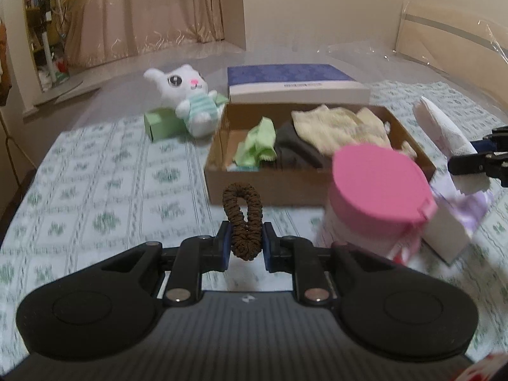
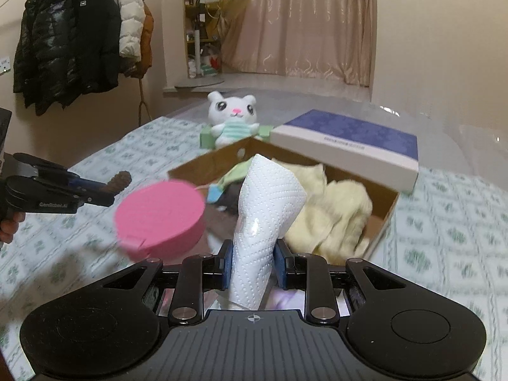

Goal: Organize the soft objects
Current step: 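Carry the white towel with the right tool and hair tie with the left tool to the box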

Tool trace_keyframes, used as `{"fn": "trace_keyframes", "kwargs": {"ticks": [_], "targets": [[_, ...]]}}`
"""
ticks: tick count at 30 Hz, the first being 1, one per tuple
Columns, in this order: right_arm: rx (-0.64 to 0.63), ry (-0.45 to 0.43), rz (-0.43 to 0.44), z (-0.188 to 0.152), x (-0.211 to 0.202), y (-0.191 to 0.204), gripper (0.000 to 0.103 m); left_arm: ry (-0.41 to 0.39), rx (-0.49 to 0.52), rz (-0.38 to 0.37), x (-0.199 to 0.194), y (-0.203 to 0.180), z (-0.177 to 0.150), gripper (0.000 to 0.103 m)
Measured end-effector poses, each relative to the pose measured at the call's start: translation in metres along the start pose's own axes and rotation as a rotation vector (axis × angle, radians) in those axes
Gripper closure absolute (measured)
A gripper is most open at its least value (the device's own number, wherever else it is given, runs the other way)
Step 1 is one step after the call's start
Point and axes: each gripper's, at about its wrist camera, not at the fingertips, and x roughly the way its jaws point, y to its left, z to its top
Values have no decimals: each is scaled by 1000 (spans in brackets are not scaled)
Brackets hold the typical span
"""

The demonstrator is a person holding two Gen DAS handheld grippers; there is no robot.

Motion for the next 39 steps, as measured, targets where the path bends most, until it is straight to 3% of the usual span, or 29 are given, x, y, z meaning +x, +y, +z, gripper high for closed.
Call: {"fn": "trace_keyframes", "kwargs": {"ticks": [10,15,22,39], "targets": [[-42,-13,38,44,59,-25,76,-10,2,-19,61,12,65,85],[-67,7,45,51,86,-29,76,12,15,-39,93,4,84,85],[-32,15,54,55,108,-42,76,39,26,-41,123,-2,91,85],[-39,7,63,59,117,-45,76,62,22,-24,157,1,93,85]]}}
